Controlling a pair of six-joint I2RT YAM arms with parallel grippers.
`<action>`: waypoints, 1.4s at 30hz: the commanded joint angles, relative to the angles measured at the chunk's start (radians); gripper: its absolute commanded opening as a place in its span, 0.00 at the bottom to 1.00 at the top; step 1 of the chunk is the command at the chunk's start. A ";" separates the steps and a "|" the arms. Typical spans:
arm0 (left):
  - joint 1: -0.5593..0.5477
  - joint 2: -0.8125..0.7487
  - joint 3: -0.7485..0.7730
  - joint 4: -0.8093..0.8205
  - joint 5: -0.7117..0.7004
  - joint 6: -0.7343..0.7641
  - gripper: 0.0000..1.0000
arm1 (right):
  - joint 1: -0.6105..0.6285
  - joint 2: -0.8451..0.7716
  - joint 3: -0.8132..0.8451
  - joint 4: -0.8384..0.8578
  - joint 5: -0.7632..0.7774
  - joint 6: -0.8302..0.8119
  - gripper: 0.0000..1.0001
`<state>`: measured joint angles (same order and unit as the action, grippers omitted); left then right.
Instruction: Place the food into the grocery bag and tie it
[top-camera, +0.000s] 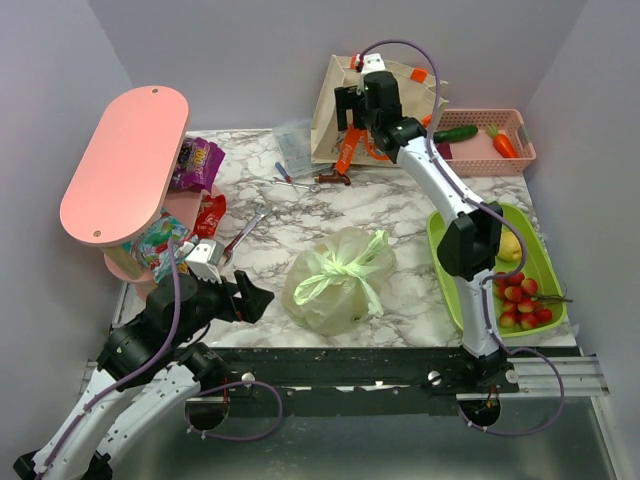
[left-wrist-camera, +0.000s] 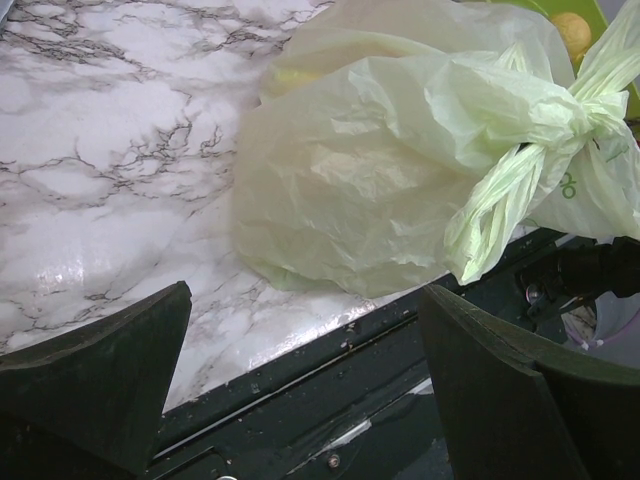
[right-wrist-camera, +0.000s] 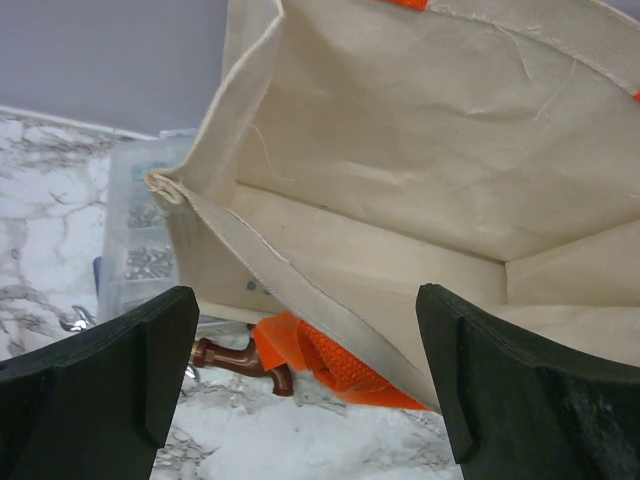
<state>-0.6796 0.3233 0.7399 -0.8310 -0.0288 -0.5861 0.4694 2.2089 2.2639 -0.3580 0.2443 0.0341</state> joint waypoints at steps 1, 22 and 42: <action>0.009 -0.004 -0.008 0.023 0.027 0.015 0.99 | -0.019 0.043 0.035 0.037 0.022 -0.083 0.98; 0.029 -0.016 -0.009 0.026 0.028 0.019 0.99 | -0.016 -0.276 -0.278 0.121 -0.224 -0.143 0.01; 0.036 -0.052 -0.011 0.027 0.028 0.019 0.99 | 0.186 -0.446 -0.461 -0.007 -0.403 -0.197 0.01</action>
<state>-0.6502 0.2901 0.7380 -0.8227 -0.0177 -0.5797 0.6106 1.7462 1.8091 -0.2985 -0.1501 -0.0937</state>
